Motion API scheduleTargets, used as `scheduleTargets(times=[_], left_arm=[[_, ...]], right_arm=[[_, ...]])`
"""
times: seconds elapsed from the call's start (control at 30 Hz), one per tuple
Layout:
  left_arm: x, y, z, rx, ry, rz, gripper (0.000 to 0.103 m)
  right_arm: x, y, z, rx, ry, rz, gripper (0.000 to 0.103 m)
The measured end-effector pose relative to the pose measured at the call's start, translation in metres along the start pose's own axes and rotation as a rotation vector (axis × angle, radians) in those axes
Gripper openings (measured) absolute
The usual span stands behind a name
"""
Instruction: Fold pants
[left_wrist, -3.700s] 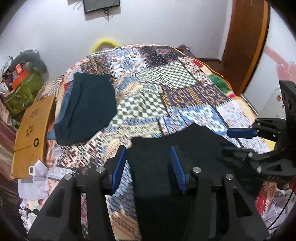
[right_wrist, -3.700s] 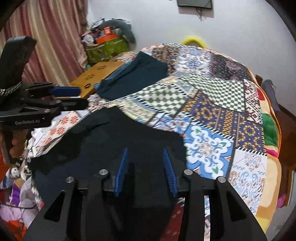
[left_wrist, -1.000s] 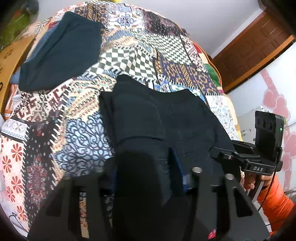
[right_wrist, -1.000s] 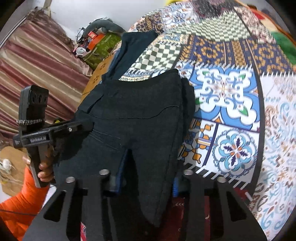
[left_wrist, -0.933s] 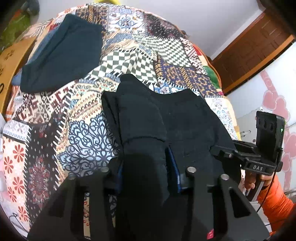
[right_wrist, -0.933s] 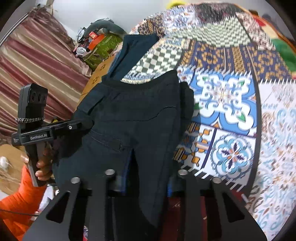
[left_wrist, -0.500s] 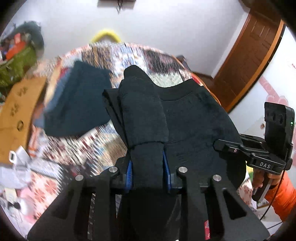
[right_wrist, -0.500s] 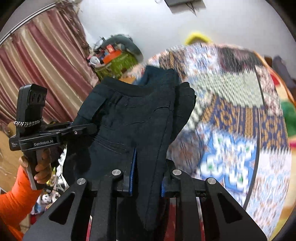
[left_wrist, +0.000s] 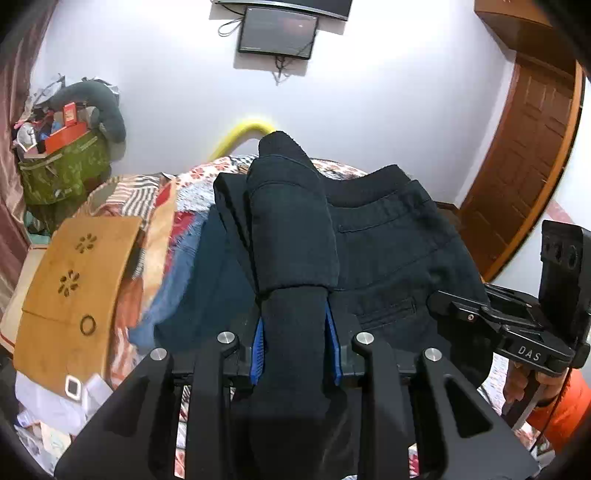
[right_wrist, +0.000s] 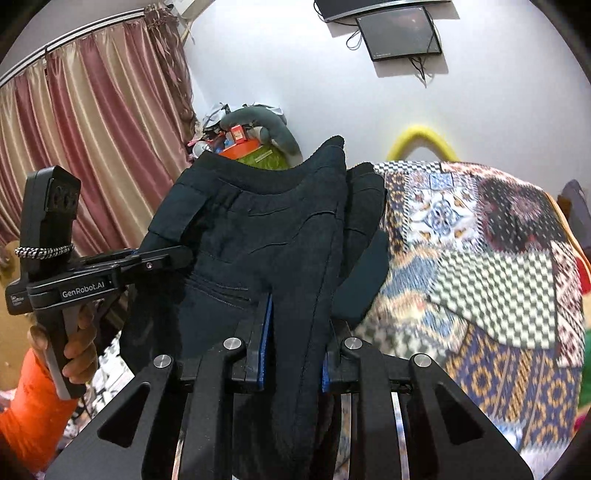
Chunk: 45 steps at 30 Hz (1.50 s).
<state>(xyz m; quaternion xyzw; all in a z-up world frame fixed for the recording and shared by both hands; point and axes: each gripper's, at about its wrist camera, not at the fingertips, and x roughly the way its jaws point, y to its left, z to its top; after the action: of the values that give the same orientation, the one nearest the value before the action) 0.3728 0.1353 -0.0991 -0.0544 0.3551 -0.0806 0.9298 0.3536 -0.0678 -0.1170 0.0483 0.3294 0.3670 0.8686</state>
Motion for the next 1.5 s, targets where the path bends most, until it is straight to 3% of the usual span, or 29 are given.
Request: scheduleTargets(times=[0.27, 0.47, 0.67, 0.73, 0.8, 1.0, 1.17, 1.33, 1.5], left_arm=[[0.077, 0.053, 0.020, -0.016, 0.023, 0.064, 0.027], [0.137, 0.088, 0.011, -0.050, 0.056, 0.097, 0.027], [0.207, 0.115, -0.012, -0.103, 0.193, 0.145, 0.028], [0.227, 0.120, -0.022, -0.106, 0.244, 0.175, 0.033], [0.234, 0.121, -0.030, -0.091, 0.243, 0.213, 0.042], [0.209, 0.115, -0.033, -0.102, 0.241, 0.240, 0.045], [0.148, 0.098, -0.026, -0.110, 0.180, 0.217, 0.045], [0.056, 0.059, -0.016, -0.048, 0.034, 0.207, 0.045], [-0.056, 0.007, -0.017, 0.011, -0.173, 0.194, 0.045]], right_arm=[[0.085, -0.014, 0.014, 0.040, 0.032, -0.015, 0.018], [0.144, -0.031, 0.007, 0.069, 0.080, -0.041, 0.018], [0.185, -0.043, -0.010, 0.075, 0.178, -0.093, 0.019], [0.193, -0.046, -0.017, 0.072, 0.215, -0.128, 0.020], [0.193, -0.050, -0.021, 0.078, 0.234, -0.153, 0.027], [0.162, -0.050, -0.026, 0.062, 0.252, -0.187, 0.029], [0.101, -0.035, -0.013, 0.015, 0.138, -0.174, 0.030], [0.013, 0.003, 0.002, -0.044, -0.034, -0.138, 0.030], [-0.079, 0.054, 0.006, -0.114, -0.213, -0.094, 0.030]])
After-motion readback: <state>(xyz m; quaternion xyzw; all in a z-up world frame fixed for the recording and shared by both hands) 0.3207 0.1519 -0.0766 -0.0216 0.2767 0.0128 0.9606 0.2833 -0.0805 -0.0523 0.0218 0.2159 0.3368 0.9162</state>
